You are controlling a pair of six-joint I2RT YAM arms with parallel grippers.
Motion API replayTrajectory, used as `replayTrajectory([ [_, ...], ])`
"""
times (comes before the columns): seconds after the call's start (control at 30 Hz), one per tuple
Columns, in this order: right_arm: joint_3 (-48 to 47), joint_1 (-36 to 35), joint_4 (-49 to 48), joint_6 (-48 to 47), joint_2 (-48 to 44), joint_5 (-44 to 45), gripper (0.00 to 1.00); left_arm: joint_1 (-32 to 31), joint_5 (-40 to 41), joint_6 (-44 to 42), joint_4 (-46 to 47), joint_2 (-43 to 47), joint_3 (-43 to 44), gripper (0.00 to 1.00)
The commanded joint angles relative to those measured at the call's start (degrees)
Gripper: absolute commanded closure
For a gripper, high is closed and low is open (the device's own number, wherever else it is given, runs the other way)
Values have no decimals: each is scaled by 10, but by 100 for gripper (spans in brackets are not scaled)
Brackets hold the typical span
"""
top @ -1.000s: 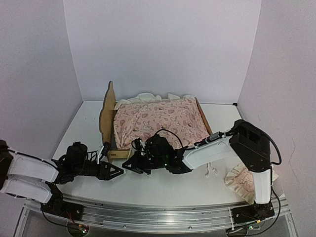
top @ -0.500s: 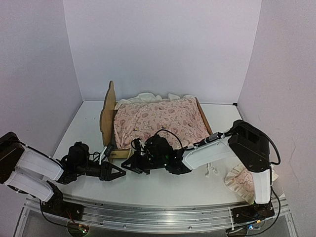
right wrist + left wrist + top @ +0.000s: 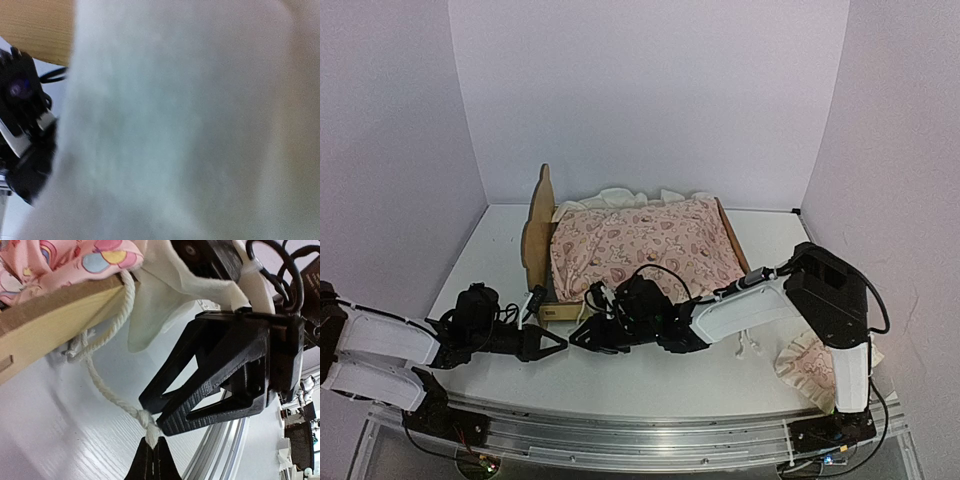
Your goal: Set up the pet bed
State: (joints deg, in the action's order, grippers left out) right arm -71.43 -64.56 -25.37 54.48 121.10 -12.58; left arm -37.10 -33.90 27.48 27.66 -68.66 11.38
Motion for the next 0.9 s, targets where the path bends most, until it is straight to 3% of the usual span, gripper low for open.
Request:
replayTrajectory([
  [0.0,32,-4,114,-225,-58,68,72,3,71,-20,-84,58,38,100],
  [0.13,49,-11,101,-368,-39,140,69,3,74,-33,-109,78,44,100],
  [0.3,45,-36,-15,-510,8,243,66,3,63,-41,-108,84,43,100],
  [0.5,26,-44,-109,-538,65,334,60,3,58,-48,-104,81,45,100],
  [0.87,-41,-43,-133,-583,137,367,55,2,55,-50,-95,79,41,100],
])
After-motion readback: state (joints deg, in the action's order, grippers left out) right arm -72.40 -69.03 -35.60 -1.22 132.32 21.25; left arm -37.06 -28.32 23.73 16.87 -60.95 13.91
